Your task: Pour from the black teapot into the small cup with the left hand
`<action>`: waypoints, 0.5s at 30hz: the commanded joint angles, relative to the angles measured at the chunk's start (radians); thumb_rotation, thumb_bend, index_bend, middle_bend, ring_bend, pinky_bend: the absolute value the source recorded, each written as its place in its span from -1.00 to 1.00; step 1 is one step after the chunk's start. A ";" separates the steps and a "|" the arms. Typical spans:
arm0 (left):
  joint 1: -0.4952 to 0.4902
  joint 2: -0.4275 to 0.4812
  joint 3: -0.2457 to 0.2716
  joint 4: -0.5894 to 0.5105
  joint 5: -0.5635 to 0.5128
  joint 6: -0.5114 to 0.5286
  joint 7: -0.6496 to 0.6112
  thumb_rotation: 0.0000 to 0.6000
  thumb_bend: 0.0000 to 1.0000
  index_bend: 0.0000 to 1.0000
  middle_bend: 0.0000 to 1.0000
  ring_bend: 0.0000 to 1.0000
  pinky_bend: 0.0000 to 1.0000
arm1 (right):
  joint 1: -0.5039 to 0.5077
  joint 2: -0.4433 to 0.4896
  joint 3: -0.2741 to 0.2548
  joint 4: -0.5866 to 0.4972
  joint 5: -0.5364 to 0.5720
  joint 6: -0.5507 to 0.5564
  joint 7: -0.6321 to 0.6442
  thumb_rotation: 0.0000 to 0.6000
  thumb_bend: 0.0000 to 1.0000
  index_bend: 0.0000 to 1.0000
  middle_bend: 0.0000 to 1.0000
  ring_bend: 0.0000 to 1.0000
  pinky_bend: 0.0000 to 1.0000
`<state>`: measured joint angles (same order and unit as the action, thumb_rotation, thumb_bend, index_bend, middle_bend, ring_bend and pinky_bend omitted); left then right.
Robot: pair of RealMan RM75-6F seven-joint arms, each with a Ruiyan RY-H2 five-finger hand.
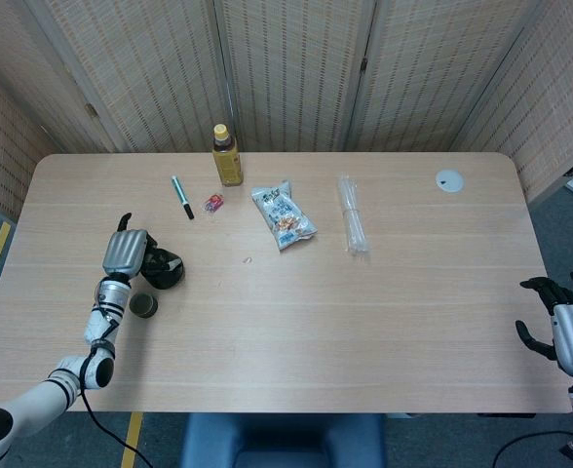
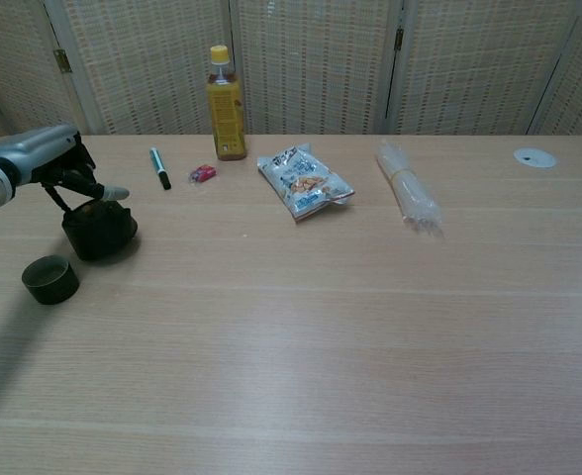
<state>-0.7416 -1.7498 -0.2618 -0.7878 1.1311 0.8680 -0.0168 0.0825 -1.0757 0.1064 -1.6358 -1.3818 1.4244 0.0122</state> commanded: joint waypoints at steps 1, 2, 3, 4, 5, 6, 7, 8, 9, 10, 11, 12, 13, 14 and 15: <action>0.000 -0.004 0.006 0.002 0.008 0.003 0.003 0.20 -0.87 0.92 1.00 0.68 -1.00 | 0.000 0.000 0.000 0.000 0.000 0.001 -0.001 1.00 -0.28 -0.48 -0.47 -0.40 -0.89; 0.001 -0.006 0.009 0.003 0.013 0.005 0.004 0.20 -0.87 0.90 1.00 0.66 -1.00 | 0.000 0.000 0.000 0.000 0.000 0.001 -0.001 1.00 -0.28 -0.48 -0.47 -0.40 -0.89; 0.001 -0.007 0.011 0.003 0.015 0.004 0.007 0.21 -0.87 0.88 1.00 0.63 -1.00 | 0.000 0.000 0.000 0.000 0.000 0.001 -0.002 1.00 -0.28 -0.48 -0.47 -0.40 -0.89; 0.001 -0.007 0.013 0.001 0.016 0.000 0.011 0.21 -0.87 0.86 1.00 0.62 -1.00 | -0.001 0.000 0.000 -0.001 0.000 0.002 -0.002 1.00 -0.28 -0.48 -0.47 -0.40 -0.89; 0.001 -0.007 0.014 -0.002 0.016 -0.002 0.014 0.21 -0.87 0.84 1.00 0.59 -1.00 | -0.001 0.000 0.000 -0.001 0.000 0.002 -0.002 1.00 -0.28 -0.48 -0.47 -0.40 -0.89; 0.001 -0.006 0.014 -0.006 0.016 -0.005 0.017 0.21 -0.87 0.81 1.00 0.56 -1.00 | -0.001 0.000 0.000 -0.001 0.000 0.002 -0.002 1.00 -0.28 -0.48 -0.47 -0.40 -0.89; 0.001 -0.005 0.016 -0.011 0.015 -0.007 0.021 0.21 -0.87 0.79 0.99 0.54 -1.00 | -0.002 0.000 0.000 -0.001 0.001 0.001 -0.002 1.00 -0.28 -0.48 -0.47 -0.40 -0.89; 0.002 -0.004 0.017 -0.015 0.016 -0.008 0.025 0.20 -0.87 0.77 0.97 0.51 -1.00 | -0.002 0.000 -0.001 0.000 0.002 0.001 -0.002 1.00 -0.28 -0.48 -0.47 -0.40 -0.89; 0.002 -0.002 0.018 -0.020 0.017 -0.009 0.029 0.19 -0.87 0.75 0.95 0.49 -1.00 | -0.002 0.000 -0.001 0.000 0.002 0.001 -0.001 1.00 -0.28 -0.48 -0.47 -0.40 -0.89; 0.003 0.000 0.020 -0.026 0.018 -0.008 0.034 0.17 -0.87 0.73 0.91 0.46 -1.00 | -0.002 0.000 -0.001 0.000 0.003 0.001 -0.001 1.00 -0.28 -0.48 -0.47 -0.40 -0.89; 0.004 0.002 0.021 -0.031 0.019 -0.007 0.038 0.14 -0.87 0.71 0.87 0.42 -1.00 | -0.002 -0.001 -0.001 0.000 0.003 0.001 -0.001 1.00 -0.28 -0.48 -0.47 -0.40 -0.89; 0.005 0.004 0.022 -0.037 0.019 -0.008 0.041 0.11 -0.87 0.68 0.84 0.39 -1.00 | -0.003 -0.001 -0.001 0.001 0.003 0.001 -0.001 1.00 -0.28 -0.48 -0.47 -0.40 -0.89; 0.006 0.007 0.022 -0.043 0.019 -0.008 0.045 0.07 -0.87 0.65 0.80 0.35 -1.00 | -0.003 -0.001 -0.001 0.001 0.003 0.001 0.000 1.00 -0.28 -0.48 -0.47 -0.40 -0.89; 0.007 0.011 0.023 -0.052 0.018 -0.010 0.049 0.01 -0.87 0.58 0.73 0.29 -1.00 | -0.003 -0.001 -0.001 0.001 0.002 0.002 0.001 1.00 -0.28 -0.48 -0.47 -0.40 -0.89; 0.008 0.015 0.024 -0.059 0.018 -0.012 0.051 -0.03 -0.87 0.53 0.68 0.24 -1.00 | -0.003 -0.001 -0.001 0.001 0.002 0.002 0.001 1.00 -0.28 -0.48 -0.47 -0.40 -0.89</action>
<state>-0.7354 -1.7392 -0.2389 -0.8409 1.1495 0.8577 0.0305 0.0794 -1.0769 0.1057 -1.6344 -1.3799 1.4262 0.0131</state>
